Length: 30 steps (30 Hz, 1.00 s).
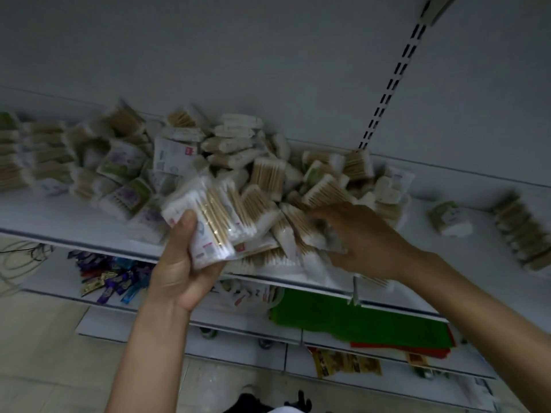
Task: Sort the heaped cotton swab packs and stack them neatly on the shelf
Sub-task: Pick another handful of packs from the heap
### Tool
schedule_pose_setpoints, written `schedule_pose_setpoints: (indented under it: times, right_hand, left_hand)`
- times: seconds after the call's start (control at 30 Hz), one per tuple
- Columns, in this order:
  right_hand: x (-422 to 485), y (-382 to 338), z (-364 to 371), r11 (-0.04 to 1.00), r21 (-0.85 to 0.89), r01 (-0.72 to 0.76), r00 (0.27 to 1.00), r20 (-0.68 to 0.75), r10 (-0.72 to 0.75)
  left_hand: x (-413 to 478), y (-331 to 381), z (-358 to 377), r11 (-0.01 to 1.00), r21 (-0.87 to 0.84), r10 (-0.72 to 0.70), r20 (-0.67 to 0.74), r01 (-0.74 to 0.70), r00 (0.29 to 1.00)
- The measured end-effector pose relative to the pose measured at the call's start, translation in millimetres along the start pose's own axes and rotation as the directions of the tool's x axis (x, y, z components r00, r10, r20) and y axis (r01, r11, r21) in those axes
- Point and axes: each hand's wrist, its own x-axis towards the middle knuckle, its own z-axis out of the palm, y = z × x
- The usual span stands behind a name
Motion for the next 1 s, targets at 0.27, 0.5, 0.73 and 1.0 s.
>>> schedule_pose_setpoints:
  times: [0.27,0.5,0.73,1.0]
  right_hand:
    - [13,-5,7,0.993,0.091,-0.08,0.951,-0.291,0.103]
    - [17,-15,-49,0.81,0.571,-0.138,0.918,-0.233,0.32]
    - [27,-53,-55,0.612,0.789,-0.053,0.996,-0.001,0.087]
    - [79,-84,-60,0.629,0.777,0.0,0.994,-0.068,0.084]
  left_hand:
    - [-6,-3,3,0.984,0.171,0.039,0.049,-0.047,0.998]
    - [-9,2,10,0.895,0.411,0.049,0.294,-0.173,0.954]
    - [-1,-19,24,0.872,0.476,-0.015,0.265,-0.117,0.964]
    - [-3,17,1,0.813,0.555,0.052,0.233,-0.176,0.971]
